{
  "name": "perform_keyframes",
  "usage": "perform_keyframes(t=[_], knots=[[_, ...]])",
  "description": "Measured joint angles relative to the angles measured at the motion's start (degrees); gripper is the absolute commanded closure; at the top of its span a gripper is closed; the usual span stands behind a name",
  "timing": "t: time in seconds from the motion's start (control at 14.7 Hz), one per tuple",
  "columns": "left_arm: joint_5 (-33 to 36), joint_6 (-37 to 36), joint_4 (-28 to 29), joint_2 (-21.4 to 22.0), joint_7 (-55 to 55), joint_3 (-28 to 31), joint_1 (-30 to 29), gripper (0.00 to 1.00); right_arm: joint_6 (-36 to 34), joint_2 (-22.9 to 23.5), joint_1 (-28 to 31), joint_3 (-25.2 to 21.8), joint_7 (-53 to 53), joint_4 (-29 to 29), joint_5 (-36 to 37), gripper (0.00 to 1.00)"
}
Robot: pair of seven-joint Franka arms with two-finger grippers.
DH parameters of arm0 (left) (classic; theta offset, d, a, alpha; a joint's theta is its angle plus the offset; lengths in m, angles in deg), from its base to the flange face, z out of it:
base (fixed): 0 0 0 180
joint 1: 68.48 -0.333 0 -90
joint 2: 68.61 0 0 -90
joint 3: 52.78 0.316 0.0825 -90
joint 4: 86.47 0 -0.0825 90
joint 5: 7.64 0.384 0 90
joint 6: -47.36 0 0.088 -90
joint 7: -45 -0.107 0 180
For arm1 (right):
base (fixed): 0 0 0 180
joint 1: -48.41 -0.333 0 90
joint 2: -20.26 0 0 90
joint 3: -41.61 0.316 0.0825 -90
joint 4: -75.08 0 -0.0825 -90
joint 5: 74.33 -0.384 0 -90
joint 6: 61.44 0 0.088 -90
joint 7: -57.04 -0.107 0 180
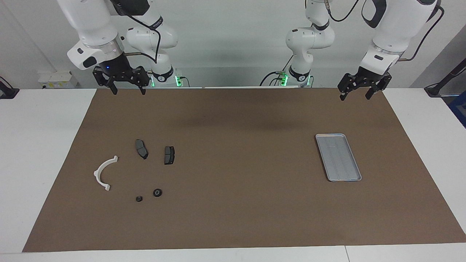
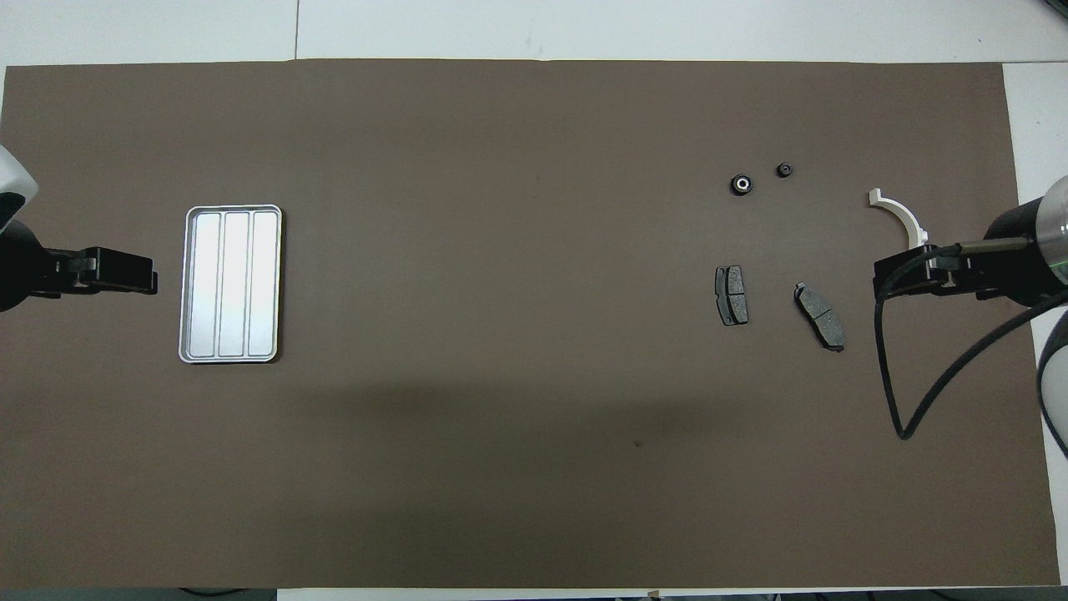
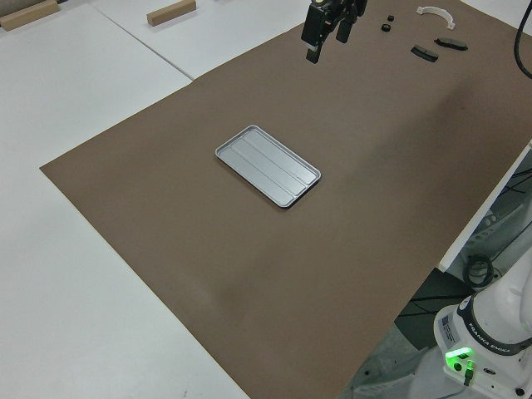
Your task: Pick bearing gear from pile to tray
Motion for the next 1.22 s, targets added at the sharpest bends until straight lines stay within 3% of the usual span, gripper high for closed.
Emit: perform_keyframes(t=[1.22], knots=[[0.00, 0.00, 0.00, 0.00, 0.00, 0.00, 0.00, 0.00, 0.61, -0.95, 0.26, -0.11, 0.05, 0.87, 0.00, 0.00]])
